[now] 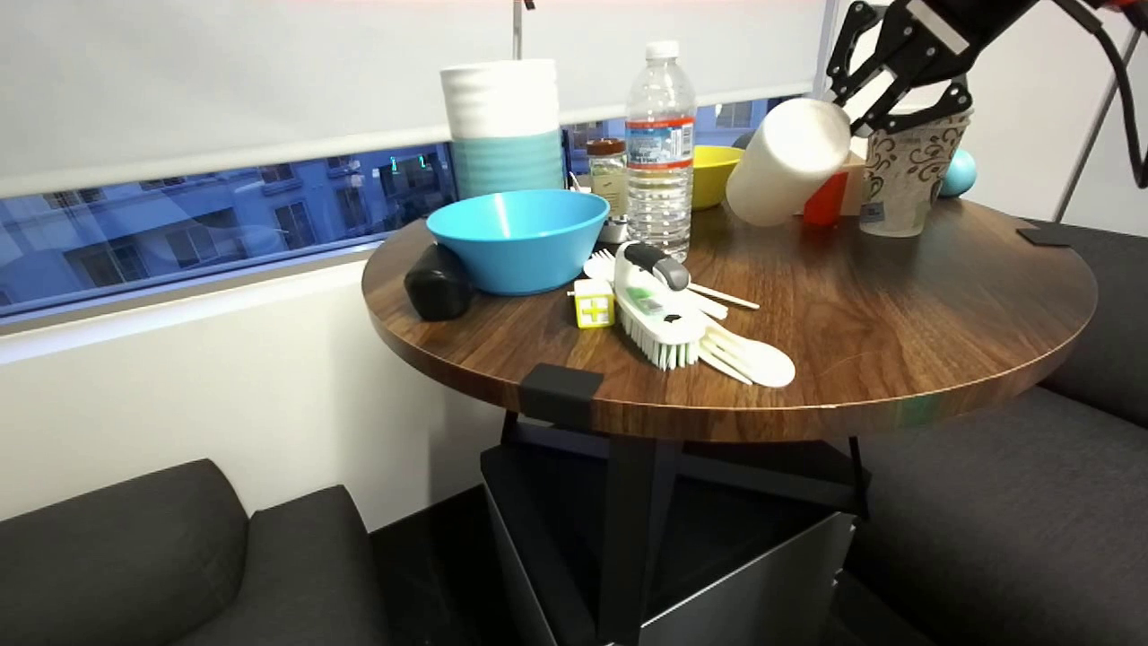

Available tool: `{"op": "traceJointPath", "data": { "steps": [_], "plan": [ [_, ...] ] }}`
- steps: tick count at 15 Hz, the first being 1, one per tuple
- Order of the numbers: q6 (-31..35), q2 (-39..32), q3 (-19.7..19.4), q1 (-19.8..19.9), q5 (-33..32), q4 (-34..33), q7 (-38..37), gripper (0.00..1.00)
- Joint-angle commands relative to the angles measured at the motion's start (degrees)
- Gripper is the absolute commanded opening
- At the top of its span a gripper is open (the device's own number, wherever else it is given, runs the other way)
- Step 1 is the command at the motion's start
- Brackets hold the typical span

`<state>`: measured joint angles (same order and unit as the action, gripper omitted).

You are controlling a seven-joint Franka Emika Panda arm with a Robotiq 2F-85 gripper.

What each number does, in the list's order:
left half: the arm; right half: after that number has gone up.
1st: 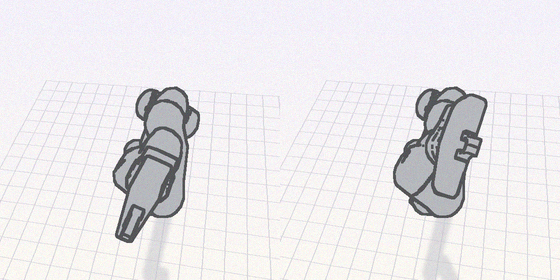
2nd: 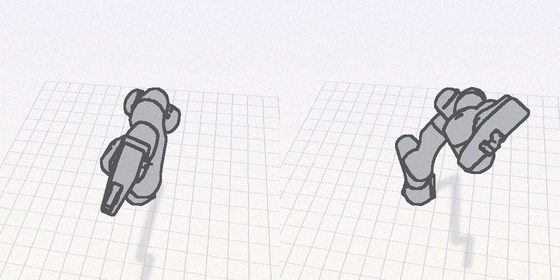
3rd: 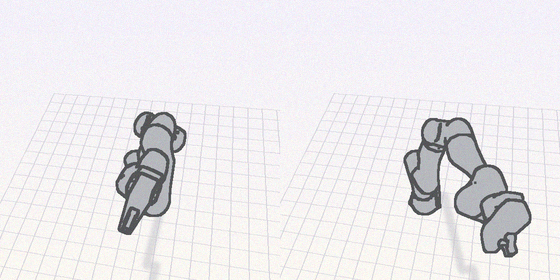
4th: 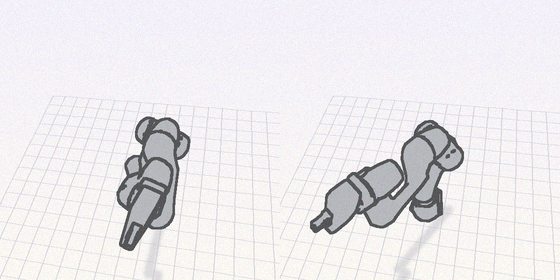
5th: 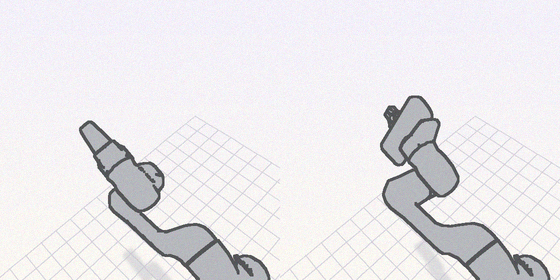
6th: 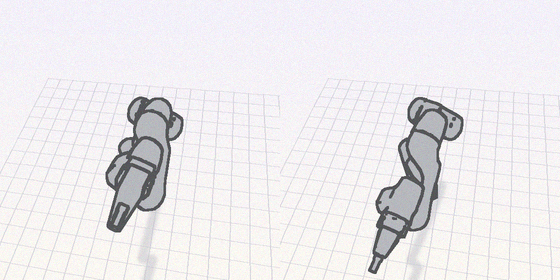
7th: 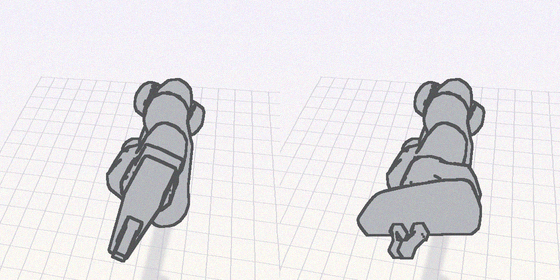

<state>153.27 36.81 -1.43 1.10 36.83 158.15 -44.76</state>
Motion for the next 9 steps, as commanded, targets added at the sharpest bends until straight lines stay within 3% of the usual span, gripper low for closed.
{"op": "traceJointPath", "data": {
  "steps": [1, 4, 9],
  "plan": [
    [5.90, 0.21, 1.11, -2.07, 1.24, -0.07, 5.38, 0.06],
    [6.26, -1.00, 2.25, -2.22, -0.22, -0.08, 7.27, 0.06],
    [1.67, -1.09, 7.50, 1.50, -7.46, 0.06, 5.83, 0.06]
  ]
}}
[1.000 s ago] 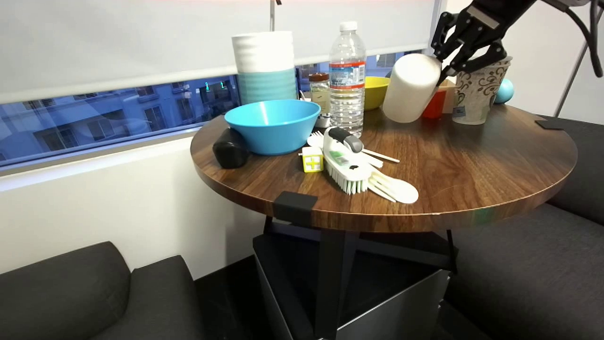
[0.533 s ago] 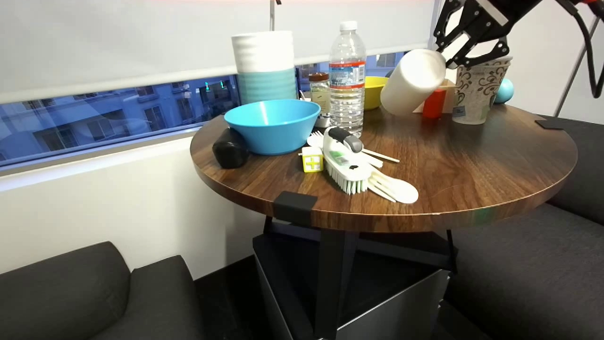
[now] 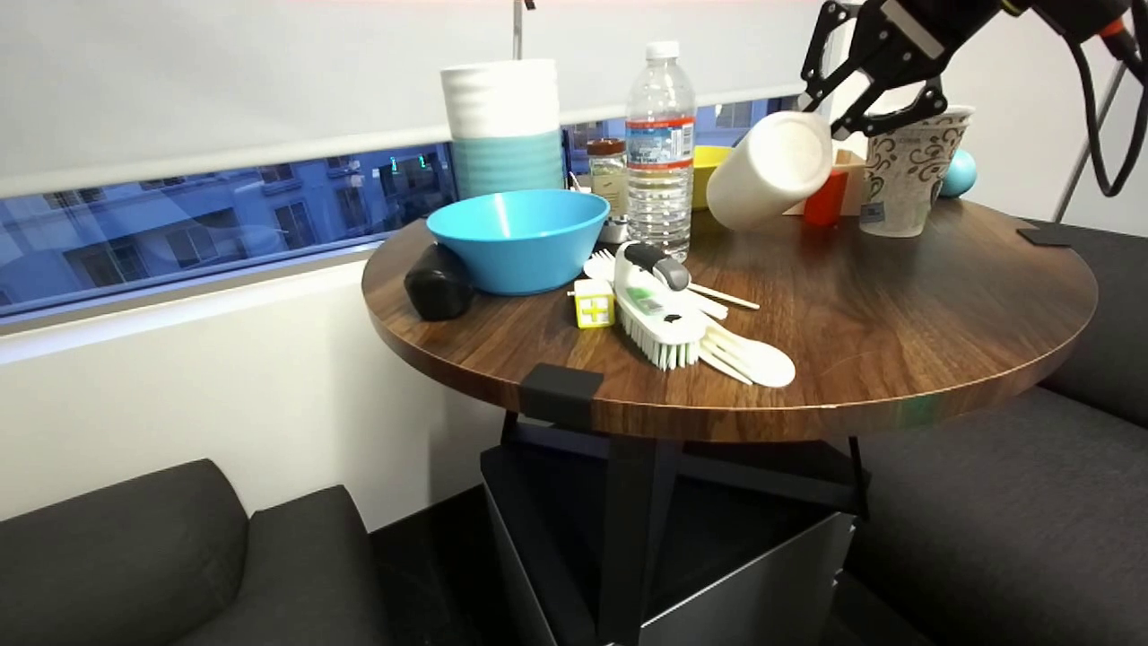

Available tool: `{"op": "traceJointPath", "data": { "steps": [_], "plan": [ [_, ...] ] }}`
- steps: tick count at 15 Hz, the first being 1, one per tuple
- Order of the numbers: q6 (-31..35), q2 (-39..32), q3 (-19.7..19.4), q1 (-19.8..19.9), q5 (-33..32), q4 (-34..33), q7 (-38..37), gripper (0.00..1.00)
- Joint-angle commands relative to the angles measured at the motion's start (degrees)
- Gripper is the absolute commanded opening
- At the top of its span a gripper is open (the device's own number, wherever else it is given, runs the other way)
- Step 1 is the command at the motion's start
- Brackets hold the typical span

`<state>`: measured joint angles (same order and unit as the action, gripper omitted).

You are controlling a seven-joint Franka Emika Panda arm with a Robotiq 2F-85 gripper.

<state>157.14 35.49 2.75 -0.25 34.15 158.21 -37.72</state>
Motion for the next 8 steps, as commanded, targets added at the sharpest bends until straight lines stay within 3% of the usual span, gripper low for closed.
{"op": "traceJointPath", "data": {
  "steps": [1, 4, 5, 8],
  "plan": [
    [-3.02, 0.36, 4.43, 3.80, -7.07, 0.00, -1.87, 0.06],
    [-4.40, -0.13, 8.73, 5.99, -13.14, -0.04, -5.38, 0.06],
    [-4.26, -0.21, 10.04, 6.20, -14.40, -0.21, -6.63, 0.20],
    [-4.88, -0.72, 12.82, 6.51, -18.13, -0.53, -9.52, 0.36]
  ]
}}
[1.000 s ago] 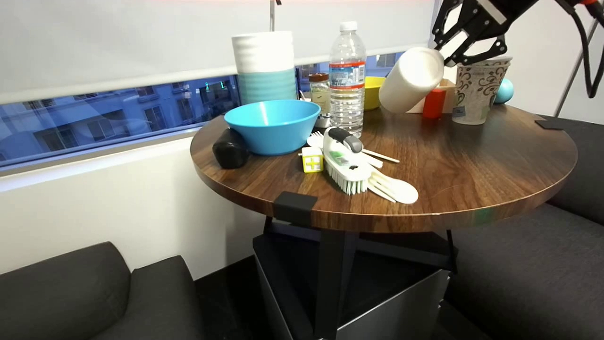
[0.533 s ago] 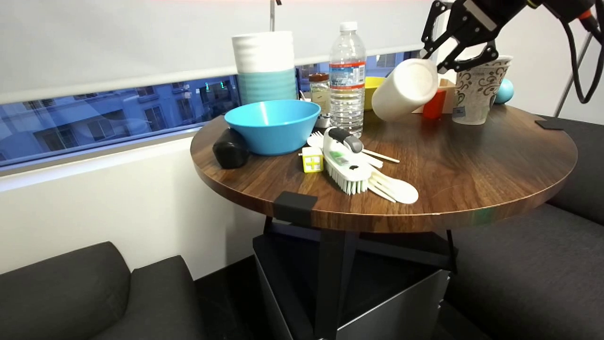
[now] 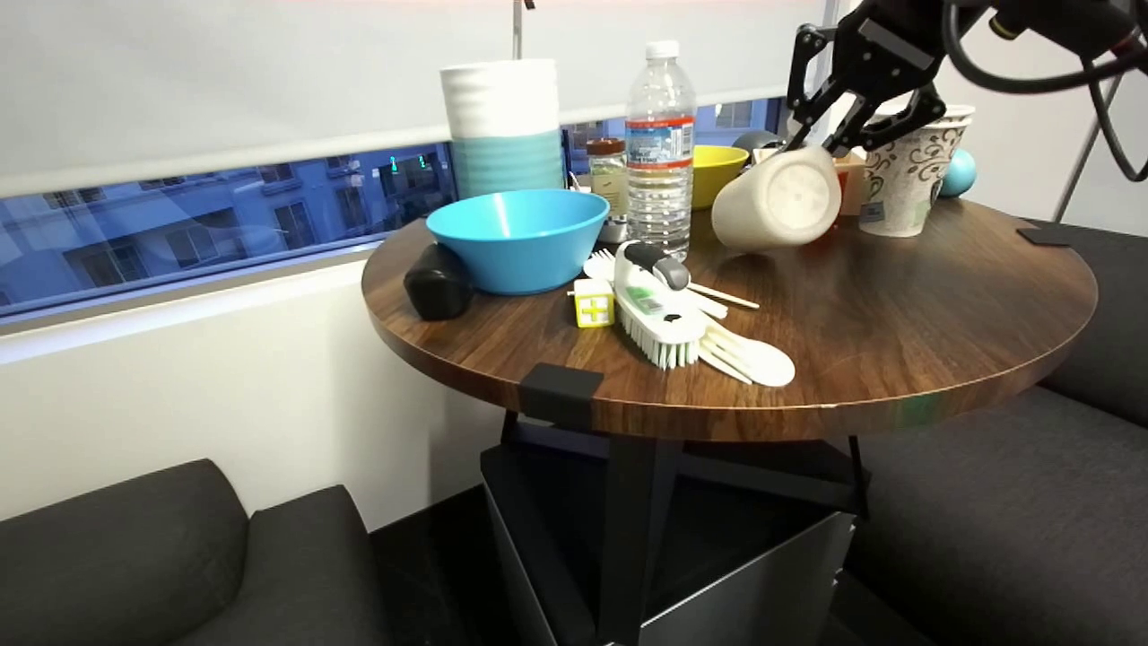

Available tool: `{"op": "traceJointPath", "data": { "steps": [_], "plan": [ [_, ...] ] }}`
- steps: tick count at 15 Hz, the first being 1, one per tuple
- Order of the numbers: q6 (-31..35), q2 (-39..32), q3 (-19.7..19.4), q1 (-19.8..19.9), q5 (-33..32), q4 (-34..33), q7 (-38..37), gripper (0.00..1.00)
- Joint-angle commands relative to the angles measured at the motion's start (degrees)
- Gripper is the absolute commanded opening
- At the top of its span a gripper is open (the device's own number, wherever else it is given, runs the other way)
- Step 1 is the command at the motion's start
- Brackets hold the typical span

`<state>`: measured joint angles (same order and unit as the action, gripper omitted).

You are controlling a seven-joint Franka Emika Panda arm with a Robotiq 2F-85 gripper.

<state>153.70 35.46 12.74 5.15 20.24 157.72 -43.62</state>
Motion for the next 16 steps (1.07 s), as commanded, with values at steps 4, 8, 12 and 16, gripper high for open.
{"op": "traceJointPath", "data": {
  "steps": [4, 8, 12, 16],
  "plan": [
    [-1.63, -2.45, 5.47, 1.17, -8.15, -0.99, -7.54, 0.62],
    [0.06, -4.26, 6.28, 1.34, -9.65, -2.88, -11.46, 0.93],
    [-1.31, -8.45, 5.32, 1.57, -8.50, -6.10, -17.55, 1.00],
    [-4.73, -12.42, 4.91, 2.03, -8.92, -9.45, -25.86, 1.00]
  ]
}}
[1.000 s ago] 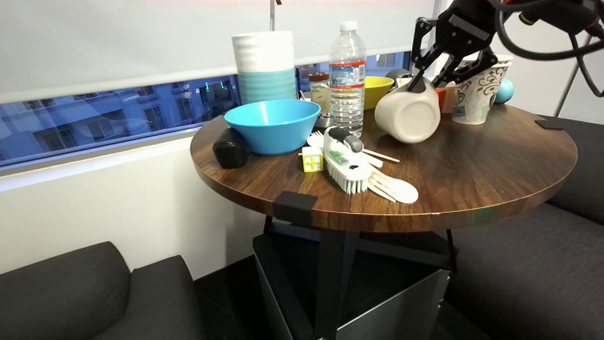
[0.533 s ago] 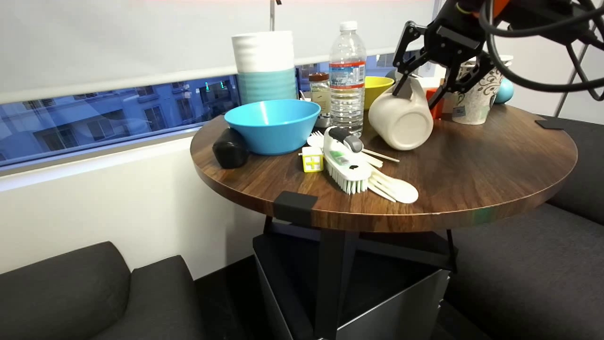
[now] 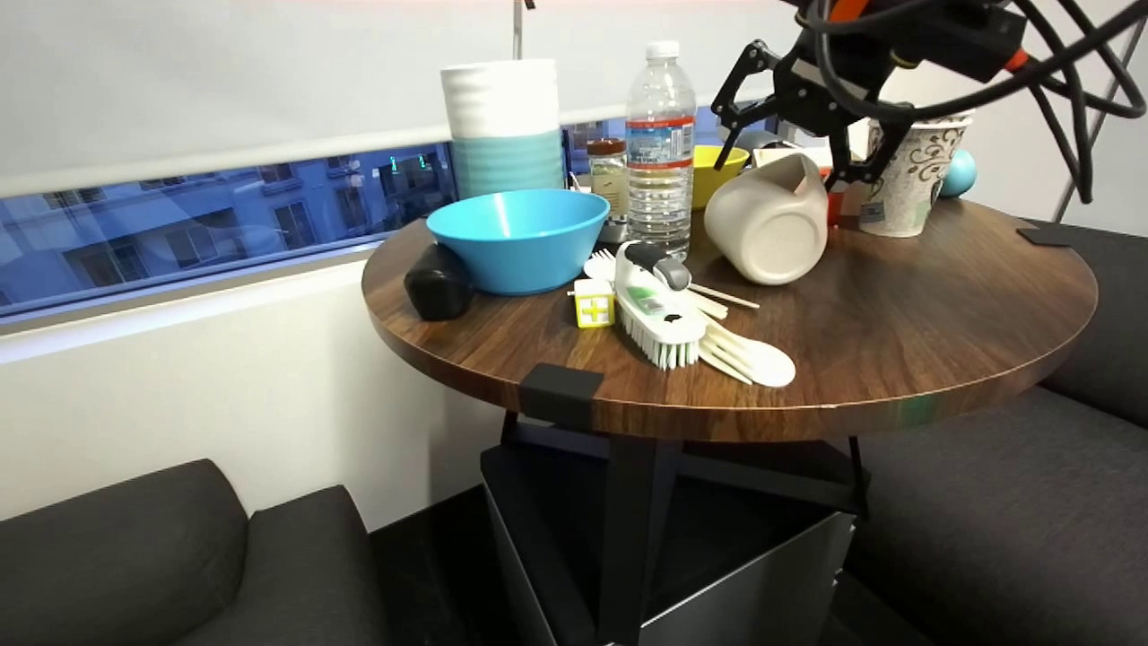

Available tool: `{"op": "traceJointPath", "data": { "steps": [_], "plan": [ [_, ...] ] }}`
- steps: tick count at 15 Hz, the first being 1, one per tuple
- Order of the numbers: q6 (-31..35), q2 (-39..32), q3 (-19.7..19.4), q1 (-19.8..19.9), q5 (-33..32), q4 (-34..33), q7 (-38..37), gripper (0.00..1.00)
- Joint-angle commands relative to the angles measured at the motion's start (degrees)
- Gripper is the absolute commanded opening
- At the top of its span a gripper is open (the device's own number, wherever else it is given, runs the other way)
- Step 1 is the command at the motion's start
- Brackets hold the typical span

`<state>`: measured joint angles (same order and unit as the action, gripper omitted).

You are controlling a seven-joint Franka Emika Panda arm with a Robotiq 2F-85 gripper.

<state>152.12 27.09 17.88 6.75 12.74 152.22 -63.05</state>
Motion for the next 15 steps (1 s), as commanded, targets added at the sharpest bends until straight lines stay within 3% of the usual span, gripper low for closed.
{"op": "traceJointPath", "data": {
  "steps": [1, 15],
  "plan": [
    [-4.23, -5.23, -0.77, 0.03, -1.20, -4.99, -8.15, 1.00],
    [-13.43, -9.27, -2.84, -1.65, -4.98, -10.73, -31.63, 1.00]
  ]
}}
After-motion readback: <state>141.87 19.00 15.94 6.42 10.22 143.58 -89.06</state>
